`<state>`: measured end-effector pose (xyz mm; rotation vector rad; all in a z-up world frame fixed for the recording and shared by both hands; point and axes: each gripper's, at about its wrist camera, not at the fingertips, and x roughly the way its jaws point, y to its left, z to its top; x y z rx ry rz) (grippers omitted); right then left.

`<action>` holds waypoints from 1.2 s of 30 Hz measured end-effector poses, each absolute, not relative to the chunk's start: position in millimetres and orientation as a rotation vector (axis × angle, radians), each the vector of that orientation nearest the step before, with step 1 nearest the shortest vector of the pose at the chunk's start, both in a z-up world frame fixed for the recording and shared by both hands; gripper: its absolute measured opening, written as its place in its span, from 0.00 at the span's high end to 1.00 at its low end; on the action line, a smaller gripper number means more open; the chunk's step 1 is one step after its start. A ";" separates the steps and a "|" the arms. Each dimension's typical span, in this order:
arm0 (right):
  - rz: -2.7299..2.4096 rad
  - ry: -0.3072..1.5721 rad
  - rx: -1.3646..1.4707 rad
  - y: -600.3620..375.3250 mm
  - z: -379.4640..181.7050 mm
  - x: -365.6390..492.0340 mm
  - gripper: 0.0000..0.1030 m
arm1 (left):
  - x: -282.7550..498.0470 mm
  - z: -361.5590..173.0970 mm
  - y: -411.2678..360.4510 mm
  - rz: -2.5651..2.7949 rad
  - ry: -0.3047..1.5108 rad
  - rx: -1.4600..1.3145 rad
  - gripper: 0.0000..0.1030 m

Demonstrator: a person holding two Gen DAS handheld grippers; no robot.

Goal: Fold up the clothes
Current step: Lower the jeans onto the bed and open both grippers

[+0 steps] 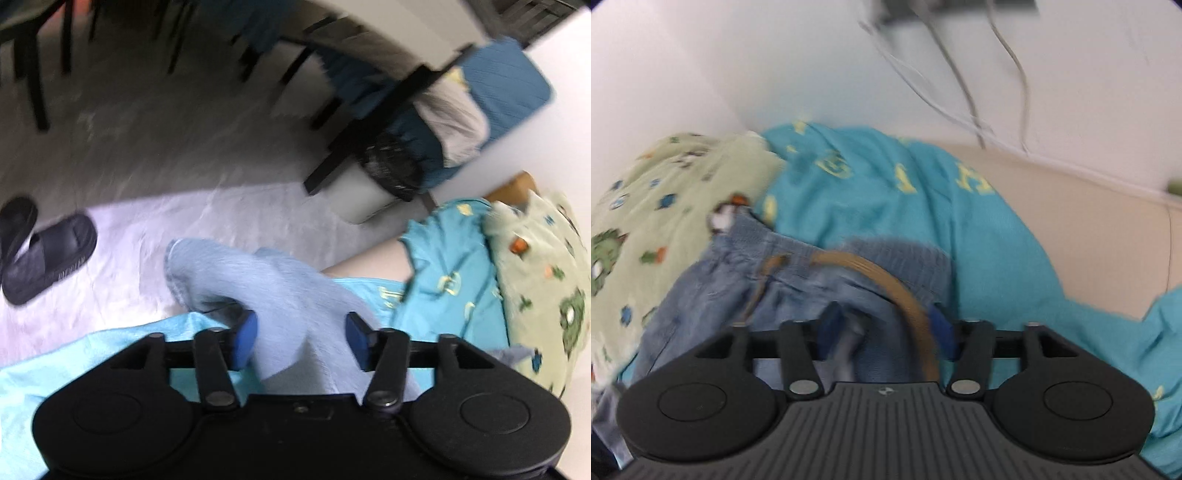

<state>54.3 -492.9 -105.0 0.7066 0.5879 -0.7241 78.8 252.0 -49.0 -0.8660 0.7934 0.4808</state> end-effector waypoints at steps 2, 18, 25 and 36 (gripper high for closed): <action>-0.731 0.554 0.613 -483.6 -93.3 51.9 0.26 | 74.9 -35.9 235.3 0.447 0.761 -0.796 0.38; -0.117 0.597 0.479 -353.8 -91.4 83.4 0.26 | 131.7 -6.7 86.5 0.103 0.718 -0.334 0.34; 0.089 0.542 0.226 -277.3 -100.4 115.1 0.27 | 154.1 -29.8 59.0 0.024 0.761 -0.202 0.34; 0.336 0.548 0.065 -145.3 -130.3 210.2 0.26 | 164.9 -54.8 70.1 0.046 0.784 -0.145 0.34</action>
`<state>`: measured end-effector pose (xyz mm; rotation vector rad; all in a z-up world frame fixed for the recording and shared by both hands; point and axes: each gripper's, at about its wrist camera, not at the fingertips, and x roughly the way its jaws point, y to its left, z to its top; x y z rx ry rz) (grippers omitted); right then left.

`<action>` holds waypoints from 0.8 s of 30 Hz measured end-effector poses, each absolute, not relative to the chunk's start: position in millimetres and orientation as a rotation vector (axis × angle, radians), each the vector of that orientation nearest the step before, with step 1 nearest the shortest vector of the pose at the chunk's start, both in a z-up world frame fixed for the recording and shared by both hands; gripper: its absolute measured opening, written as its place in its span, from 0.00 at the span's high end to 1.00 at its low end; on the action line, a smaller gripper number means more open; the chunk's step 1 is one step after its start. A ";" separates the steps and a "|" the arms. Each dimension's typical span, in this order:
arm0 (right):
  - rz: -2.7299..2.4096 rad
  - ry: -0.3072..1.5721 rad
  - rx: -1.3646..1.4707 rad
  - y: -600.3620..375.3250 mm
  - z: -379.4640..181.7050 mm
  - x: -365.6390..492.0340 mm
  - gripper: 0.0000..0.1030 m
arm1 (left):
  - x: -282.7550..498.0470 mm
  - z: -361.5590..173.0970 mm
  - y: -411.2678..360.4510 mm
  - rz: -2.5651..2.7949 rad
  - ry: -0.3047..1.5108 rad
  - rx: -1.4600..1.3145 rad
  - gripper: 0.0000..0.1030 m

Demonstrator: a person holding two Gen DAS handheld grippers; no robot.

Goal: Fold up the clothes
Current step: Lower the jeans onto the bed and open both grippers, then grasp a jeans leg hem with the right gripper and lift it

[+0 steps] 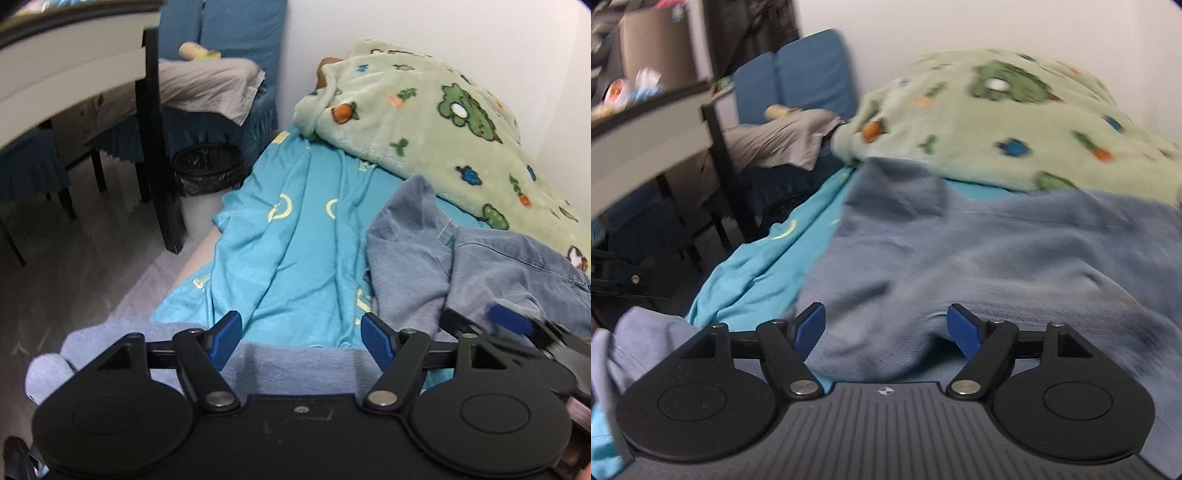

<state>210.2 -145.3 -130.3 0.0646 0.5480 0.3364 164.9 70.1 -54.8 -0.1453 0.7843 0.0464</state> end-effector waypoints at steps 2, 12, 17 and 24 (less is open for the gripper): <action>0.358 0.544 0.030 -125.2 -132.7 223.6 0.28 | 170.1 -61.5 73.5 0.061 0.798 -0.146 0.34; 0.356 0.619 -0.137 -78.1 -167.3 267.7 0.29 | 187.0 -81.6 80.4 0.080 0.827 -0.157 0.34; 0.283 0.611 -0.136 -82.3 -164.8 267.0 0.67 | 188.7 -86.8 77.3 0.076 0.827 -0.160 0.34; 0.254 0.587 0.082 -137.1 -105.6 267.7 0.88 | 185.3 -93.1 75.7 0.057 0.804 -0.171 0.34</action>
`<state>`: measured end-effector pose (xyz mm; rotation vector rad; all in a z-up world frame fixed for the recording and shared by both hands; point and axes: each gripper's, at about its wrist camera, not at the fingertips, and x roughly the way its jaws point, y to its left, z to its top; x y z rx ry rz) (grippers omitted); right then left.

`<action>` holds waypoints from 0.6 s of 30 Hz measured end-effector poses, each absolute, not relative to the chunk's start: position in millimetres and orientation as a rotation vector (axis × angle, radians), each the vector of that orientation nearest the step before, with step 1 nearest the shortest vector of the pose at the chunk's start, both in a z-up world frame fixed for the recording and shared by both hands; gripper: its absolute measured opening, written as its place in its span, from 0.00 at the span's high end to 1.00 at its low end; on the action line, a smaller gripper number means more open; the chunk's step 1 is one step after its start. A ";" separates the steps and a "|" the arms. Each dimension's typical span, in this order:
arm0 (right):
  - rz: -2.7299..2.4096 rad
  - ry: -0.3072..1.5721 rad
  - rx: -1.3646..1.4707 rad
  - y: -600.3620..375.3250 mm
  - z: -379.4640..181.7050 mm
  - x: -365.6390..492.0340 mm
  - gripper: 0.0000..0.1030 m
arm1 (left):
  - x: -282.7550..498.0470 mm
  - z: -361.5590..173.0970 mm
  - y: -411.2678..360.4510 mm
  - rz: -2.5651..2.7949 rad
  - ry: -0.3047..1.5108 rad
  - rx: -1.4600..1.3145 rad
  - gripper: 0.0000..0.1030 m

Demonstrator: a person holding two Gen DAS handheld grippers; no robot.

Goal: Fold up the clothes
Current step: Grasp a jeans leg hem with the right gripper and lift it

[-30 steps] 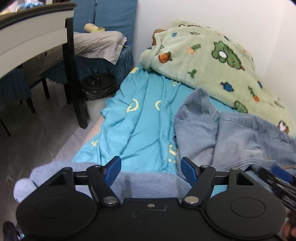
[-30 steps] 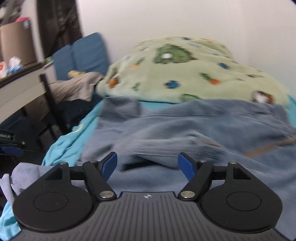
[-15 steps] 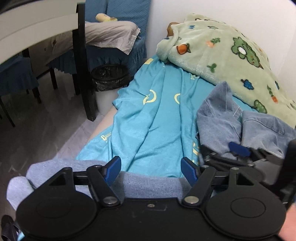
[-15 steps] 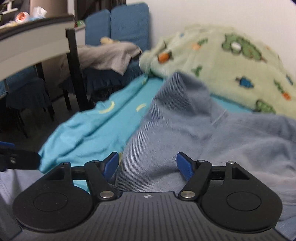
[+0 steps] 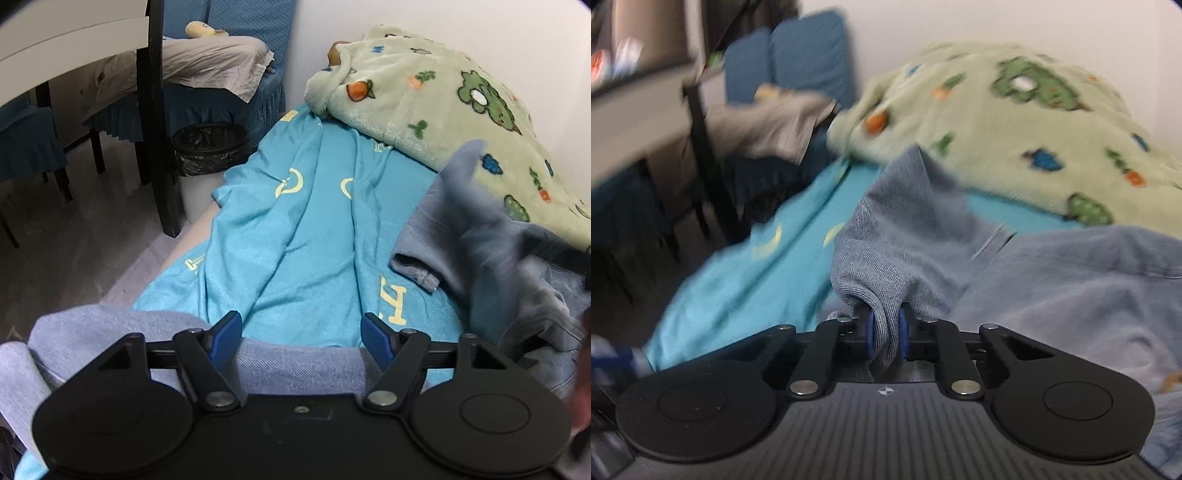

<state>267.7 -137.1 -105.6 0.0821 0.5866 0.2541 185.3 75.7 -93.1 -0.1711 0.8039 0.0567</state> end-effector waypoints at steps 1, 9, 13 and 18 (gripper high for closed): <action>0.238 0.574 0.118 -149.9 -93.3 266.9 0.88 | 185.0 -93.8 75.2 0.057 0.804 -0.173 0.34; 0.012 0.487 0.413 -298.7 -32.9 258.1 0.88 | 179.1 -88.0 75.6 0.060 0.778 -0.185 0.34; -0.130 0.535 0.572 -385.2 -58.3 245.0 0.88 | 179.2 -87.2 75.0 0.060 0.764 -0.190 0.34; -0.259 0.672 0.714 -454.8 -137.7 224.2 0.85 | 182.6 -90.9 73.4 0.056 0.776 -0.200 0.34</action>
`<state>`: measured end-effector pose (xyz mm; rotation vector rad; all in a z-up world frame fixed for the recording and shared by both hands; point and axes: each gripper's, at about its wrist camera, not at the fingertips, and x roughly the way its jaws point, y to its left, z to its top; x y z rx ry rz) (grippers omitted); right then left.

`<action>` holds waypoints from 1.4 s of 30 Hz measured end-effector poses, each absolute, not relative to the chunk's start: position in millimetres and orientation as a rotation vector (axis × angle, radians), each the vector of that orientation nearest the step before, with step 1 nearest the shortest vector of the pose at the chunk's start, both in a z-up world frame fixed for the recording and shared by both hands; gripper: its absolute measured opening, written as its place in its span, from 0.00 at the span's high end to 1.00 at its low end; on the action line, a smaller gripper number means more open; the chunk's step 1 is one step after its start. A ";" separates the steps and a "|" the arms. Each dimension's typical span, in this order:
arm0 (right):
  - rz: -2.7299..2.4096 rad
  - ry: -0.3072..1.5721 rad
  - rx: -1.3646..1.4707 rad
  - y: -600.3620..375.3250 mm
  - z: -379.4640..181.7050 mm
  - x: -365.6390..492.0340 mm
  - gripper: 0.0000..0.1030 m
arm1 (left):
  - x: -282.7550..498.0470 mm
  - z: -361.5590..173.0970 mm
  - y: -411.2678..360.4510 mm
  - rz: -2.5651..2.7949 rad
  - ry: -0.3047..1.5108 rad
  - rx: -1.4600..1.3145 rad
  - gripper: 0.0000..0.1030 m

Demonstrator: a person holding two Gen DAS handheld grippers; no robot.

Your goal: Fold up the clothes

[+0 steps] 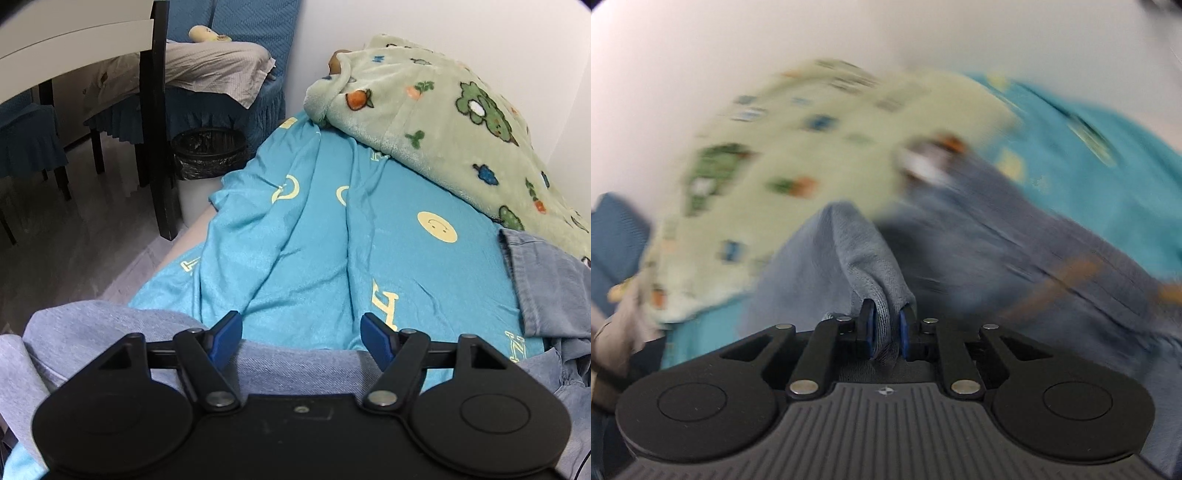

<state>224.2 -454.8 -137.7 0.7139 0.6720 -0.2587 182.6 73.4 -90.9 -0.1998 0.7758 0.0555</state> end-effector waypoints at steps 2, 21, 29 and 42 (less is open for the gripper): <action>-0.259 0.663 0.771 -470.0 -159.7 215.6 0.80 | 182.5 -91.1 69.9 0.052 0.769 -0.187 0.34; -0.300 0.721 0.560 -393.3 -96.3 149.8 0.54 | 144.3 -92.5 7.4 -0.217 0.695 -0.153 0.34; -0.319 0.650 0.588 -393.5 -96.8 138.4 0.54 | 165.7 -96.7 -41.1 -0.357 0.801 -0.375 0.34; -0.351 0.623 0.836 -435.1 -121.1 134.0 0.51 | 268.4 -176.8 -132.7 -0.341 0.927 -1.021 0.35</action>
